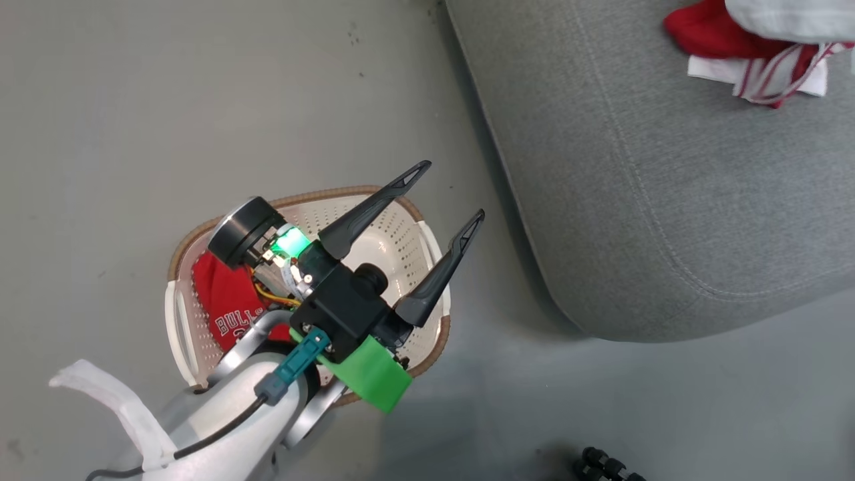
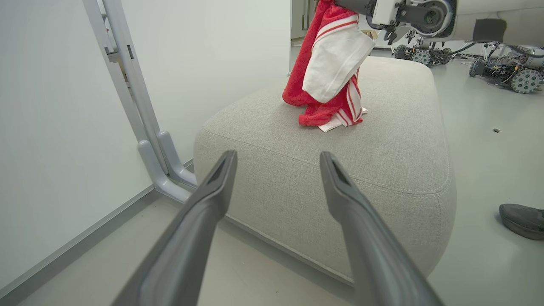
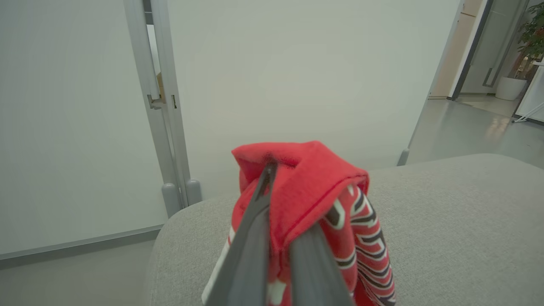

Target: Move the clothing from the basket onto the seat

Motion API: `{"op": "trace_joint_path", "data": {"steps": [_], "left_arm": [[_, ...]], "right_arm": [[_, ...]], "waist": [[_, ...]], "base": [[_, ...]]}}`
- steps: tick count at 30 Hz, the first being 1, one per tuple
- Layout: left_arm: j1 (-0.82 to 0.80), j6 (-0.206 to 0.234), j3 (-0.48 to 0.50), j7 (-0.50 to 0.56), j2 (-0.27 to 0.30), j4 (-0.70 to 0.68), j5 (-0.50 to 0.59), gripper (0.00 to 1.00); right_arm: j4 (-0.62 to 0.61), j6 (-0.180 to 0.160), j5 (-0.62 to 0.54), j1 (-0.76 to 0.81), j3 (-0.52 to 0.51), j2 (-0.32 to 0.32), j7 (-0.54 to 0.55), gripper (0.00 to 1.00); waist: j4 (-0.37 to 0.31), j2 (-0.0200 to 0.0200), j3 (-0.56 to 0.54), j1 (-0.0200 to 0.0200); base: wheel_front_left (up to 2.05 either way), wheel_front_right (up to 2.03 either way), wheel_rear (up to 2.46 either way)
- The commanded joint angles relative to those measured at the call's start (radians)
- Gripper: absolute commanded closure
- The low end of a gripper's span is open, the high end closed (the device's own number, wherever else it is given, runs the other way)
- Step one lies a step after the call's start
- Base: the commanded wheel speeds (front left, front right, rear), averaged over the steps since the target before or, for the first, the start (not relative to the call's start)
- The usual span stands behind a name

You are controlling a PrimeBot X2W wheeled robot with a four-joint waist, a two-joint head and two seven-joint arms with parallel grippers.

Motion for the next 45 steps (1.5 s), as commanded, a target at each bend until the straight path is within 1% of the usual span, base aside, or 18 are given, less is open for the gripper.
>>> {"op": "trace_joint_path", "data": {"steps": [1, 2, 5, 7, 12, 16, 22, 28, 30, 36, 45], "left_arm": [[-0.021, 0.004, -0.001, -0.005, -0.008, 0.009, 0.004, 0.00], [-0.025, 0.002, -0.003, -0.006, -0.008, 0.012, 0.009, 0.00], [-0.031, -0.001, -0.011, -0.014, -0.014, 0.022, 0.009, 0.00], [-0.033, -0.003, -0.015, -0.019, -0.018, 0.028, 0.009, 0.00], [-0.034, -0.007, -0.021, -0.030, -0.022, 0.045, 0.000, 0.00], [-0.021, -0.003, -0.024, -0.038, -0.022, 0.058, -0.007, 0.00], [0.016, 0.016, -0.016, -0.060, -0.023, 0.077, -0.024, 0.00], [0.066, 0.048, 0.002, -0.103, -0.033, 0.108, -0.057, 0.00], [0.089, 0.063, 0.014, -0.121, -0.037, 0.120, -0.074, 0.00], [0.156, 0.110, 0.061, -0.163, -0.046, 0.154, -0.125, 0.00], [0.228, 0.166, 0.154, -0.197, -0.055, 0.206, -0.178, 0.00]], "right_arm": [[0.048, 0.000, -0.003, 0.005, -0.018, 0.001, -0.003, 0.53], [0.076, 0.000, -0.006, 0.012, -0.024, 0.007, -0.003, 0.00], [0.127, 0.000, -0.010, 0.033, -0.043, 0.033, -0.003, 0.00], [0.138, 0.000, -0.014, 0.060, -0.062, 0.048, -0.003, 0.00], [0.111, 0.000, -0.023, 0.148, -0.105, 0.095, -0.003, 0.00], [0.060, 0.000, -0.039, 0.230, -0.136, 0.136, -0.003, 0.00], [-0.021, 0.000, -0.071, 0.360, -0.176, 0.193, -0.003, 0.00], [-0.171, 0.000, -0.132, 0.493, -0.212, 0.261, -0.003, 0.00], [-0.235, 0.000, -0.155, 0.543, -0.206, 0.288, -0.003, 0.00], [-0.385, 0.000, -0.203, 0.657, -0.140, 0.326, -0.003, 0.00], [-0.517, 0.000, -0.228, 0.761, -0.037, 0.339, 0.012, 0.00]], "waist": [[0.080, -0.0001, 0.083, -0.0002], [0.083, -0.0001, 0.087, -0.0002], [0.086, -0.0001, 0.096, -0.0002], [0.085, -0.0001, 0.095, -0.0002], [0.076, -0.0001, 0.077, -0.0002], [0.066, -0.0001, 0.052, -0.0002], [0.058, -0.0001, -0.003, -0.0002], [0.068, -0.0001, -0.084, -0.0002], [0.079, -0.0001, -0.122, -0.0002], [0.121, -0.0001, -0.211, -0.0002], [0.208, -0.0001, -0.285, -0.0002]], "base": [[0.00, 0.00, 0.00], [0.00, 0.00, 0.00], [0.00, 0.00, 0.00], [0.00, 0.00, 0.00], [0.00, 0.00, 0.00], [0.00, 0.00, 0.00], [0.00, 0.00, 0.00], [0.00, 0.00, 0.00], [0.00, 0.00, 0.00], [0.00, 0.00, 0.00], [0.00, 0.00, 0.00]]}}
